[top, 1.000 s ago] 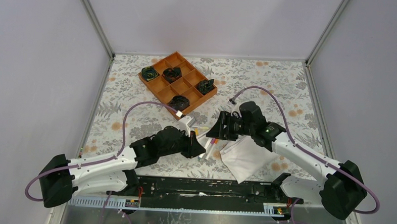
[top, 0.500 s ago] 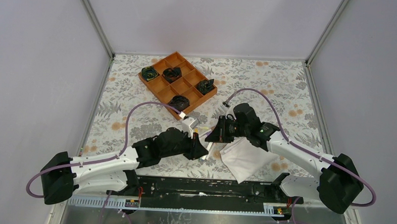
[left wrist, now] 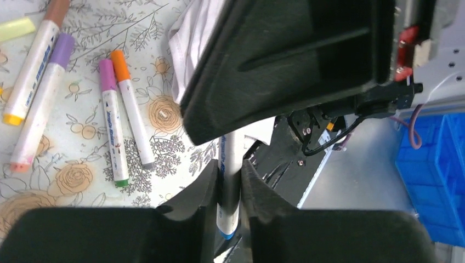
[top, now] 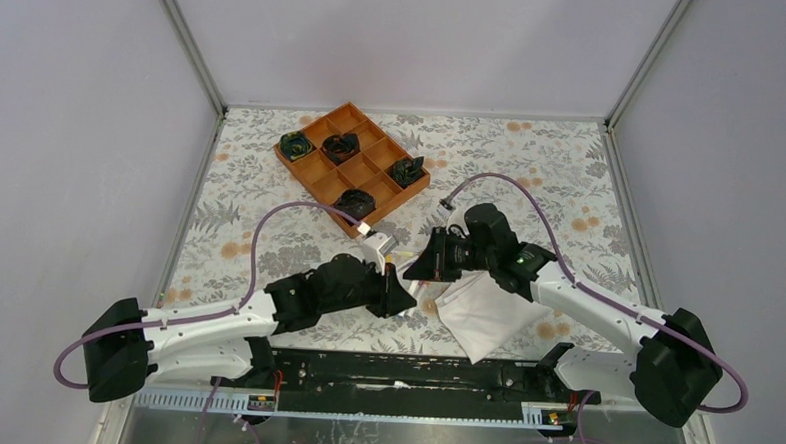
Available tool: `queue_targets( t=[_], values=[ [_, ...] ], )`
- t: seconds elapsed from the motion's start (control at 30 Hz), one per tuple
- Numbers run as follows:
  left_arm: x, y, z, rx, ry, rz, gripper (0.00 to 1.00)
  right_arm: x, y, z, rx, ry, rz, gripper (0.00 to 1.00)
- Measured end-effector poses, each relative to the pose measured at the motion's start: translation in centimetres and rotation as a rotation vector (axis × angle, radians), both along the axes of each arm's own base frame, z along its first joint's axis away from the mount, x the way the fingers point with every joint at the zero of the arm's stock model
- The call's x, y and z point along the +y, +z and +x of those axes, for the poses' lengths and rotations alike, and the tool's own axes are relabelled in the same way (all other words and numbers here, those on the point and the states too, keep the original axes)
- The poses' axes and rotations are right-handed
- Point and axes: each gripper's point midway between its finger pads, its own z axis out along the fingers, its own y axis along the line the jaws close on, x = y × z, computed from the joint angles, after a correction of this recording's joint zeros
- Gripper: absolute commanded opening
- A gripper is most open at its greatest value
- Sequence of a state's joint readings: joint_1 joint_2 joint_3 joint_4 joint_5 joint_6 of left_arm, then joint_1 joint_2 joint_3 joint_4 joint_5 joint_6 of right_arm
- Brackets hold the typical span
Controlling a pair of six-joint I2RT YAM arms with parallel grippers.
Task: Insert the pens into the pen caps
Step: Pick up the pen from the center of the board, then pick up the pen cap from the center of the board.
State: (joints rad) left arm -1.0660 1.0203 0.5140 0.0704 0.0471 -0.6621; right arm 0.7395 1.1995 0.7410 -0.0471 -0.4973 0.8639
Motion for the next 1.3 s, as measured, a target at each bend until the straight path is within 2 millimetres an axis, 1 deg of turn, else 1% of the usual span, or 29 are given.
queue_targets(
  t=[0.03, 0.07, 0.13, 0.17, 0.27, 0.33, 0.4, 0.47, 0.5, 0.57, 0.6, 0.7, 0.8, 0.83, 0.9, 0.97, 1.13, 1.3],
  values=[
    [-0.2, 0.2, -0.1, -0.005, -0.009, -0.006, 0.01, 0.0, 0.0, 0.0, -0.002, 0.000, 0.001, 0.09],
    [-0.3, 0.3, -0.2, -0.007, -0.013, -0.008, 0.00, 0.0, 0.1, 0.0, -0.002, 0.002, 0.003, 0.18],
    [-0.3, 0.3, -0.2, -0.006, -0.011, -0.008, 0.00, 0.0, 0.0, 0.0, -0.008, 0.003, -0.001, 0.40],
    [-0.2, 0.3, -0.1, -0.005, -0.007, -0.009, 0.00, 0.0, 0.0, 0.1, -0.013, 0.003, -0.006, 0.48],
    [0.4, 0.1, 0.7, -0.001, 0.059, 0.015, 0.00, -0.5, 0.0, 0.4, -0.042, 0.003, -0.050, 0.60],
    [1.4, 0.1, 1.6, -0.005, 0.116, 0.042, 0.00, -0.9, 0.0, 0.9, -0.073, -0.006, -0.087, 0.63],
    [2.4, 0.7, 2.6, -0.006, 0.162, 0.060, 0.00, -1.5, 0.0, 1.5, -0.108, -0.024, -0.137, 0.64],
    [4.2, 2.3, 4.8, -0.017, 0.230, 0.057, 0.00, -2.0, -0.2, 2.2, -0.140, -0.039, -0.186, 0.63],
    [5.3, 2.6, 6.3, -0.020, 0.284, 0.057, 0.00, -2.2, -0.2, 2.6, -0.151, -0.044, -0.204, 0.61],
    [8.0, 4.0, 9.1, -0.035, 0.367, 0.055, 0.00, -2.2, -0.8, 3.4, -0.172, -0.047, -0.249, 0.58],
    [9.8, 4.9, 10.7, -0.049, 0.415, 0.058, 0.00, -2.2, -1.3, 3.9, -0.176, -0.049, -0.275, 0.55],
    [14.1, 7.5, 13.9, -0.098, 0.512, 0.068, 0.00, -2.0, -3.3, 4.9, -0.169, -0.037, -0.357, 0.50],
    [16.7, 9.4, 15.8, -0.149, 0.543, 0.085, 0.00, -1.3, -5.4, 6.1, -0.162, -0.020, -0.442, 0.48],
    [17.4, 9.7, 16.4, -0.162, 0.550, 0.096, 0.00, -0.9, -6.1, 6.6, -0.166, -0.012, -0.466, 0.48],
    [18.5, 9.4, 17.0, -0.171, 0.558, 0.127, 0.00, -0.2, -7.1, 7.3, -0.174, 0.005, -0.507, 0.46],
    [19.3, 8.5, 17.2, -0.163, 0.560, 0.169, 0.00, 0.7, -8.0, 7.9, -0.184, 0.023, -0.542, 0.45],
    [20.0, 6.9, 16.7, -0.170, 0.542, 0.231, 0.00, 2.9, -10.5, 9.6, -0.214, 0.067, -0.630, 0.44],
    [20.7, 6.0, 16.4, -0.178, 0.555, 0.272, 0.00, 4.3, -12.6, 9.8, -0.228, 0.108, -0.698, 0.43]
  ],
)
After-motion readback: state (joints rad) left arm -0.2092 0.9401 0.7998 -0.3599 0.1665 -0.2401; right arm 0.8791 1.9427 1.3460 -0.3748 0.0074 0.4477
